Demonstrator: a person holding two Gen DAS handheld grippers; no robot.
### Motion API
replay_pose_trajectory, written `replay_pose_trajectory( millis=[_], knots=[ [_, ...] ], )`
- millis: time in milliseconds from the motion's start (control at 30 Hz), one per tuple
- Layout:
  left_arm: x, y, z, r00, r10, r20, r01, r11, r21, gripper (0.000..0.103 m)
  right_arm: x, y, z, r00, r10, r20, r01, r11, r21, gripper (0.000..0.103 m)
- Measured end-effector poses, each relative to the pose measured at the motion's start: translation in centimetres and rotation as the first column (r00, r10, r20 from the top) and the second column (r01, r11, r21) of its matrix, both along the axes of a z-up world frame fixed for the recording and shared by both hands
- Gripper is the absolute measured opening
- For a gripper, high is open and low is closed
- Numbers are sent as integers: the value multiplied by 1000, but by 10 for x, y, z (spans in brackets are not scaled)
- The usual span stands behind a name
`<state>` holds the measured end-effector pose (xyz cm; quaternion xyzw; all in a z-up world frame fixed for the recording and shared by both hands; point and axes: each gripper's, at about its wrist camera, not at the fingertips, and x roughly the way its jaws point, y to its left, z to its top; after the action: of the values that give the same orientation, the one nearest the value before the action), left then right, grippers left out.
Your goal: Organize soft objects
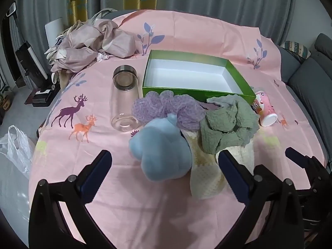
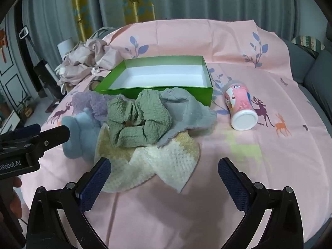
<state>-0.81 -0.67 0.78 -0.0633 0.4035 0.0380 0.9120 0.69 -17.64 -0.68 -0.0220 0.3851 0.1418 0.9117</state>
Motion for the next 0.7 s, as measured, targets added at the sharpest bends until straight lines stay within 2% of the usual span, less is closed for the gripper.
replay_pose_trajectory(
  millis=[700],
  knots=[
    [-2,-2,-2,1000,2,1,-2,1000,-1,102,-1,3,5,1000,8,12,-8,1000,0,103]
  ],
)
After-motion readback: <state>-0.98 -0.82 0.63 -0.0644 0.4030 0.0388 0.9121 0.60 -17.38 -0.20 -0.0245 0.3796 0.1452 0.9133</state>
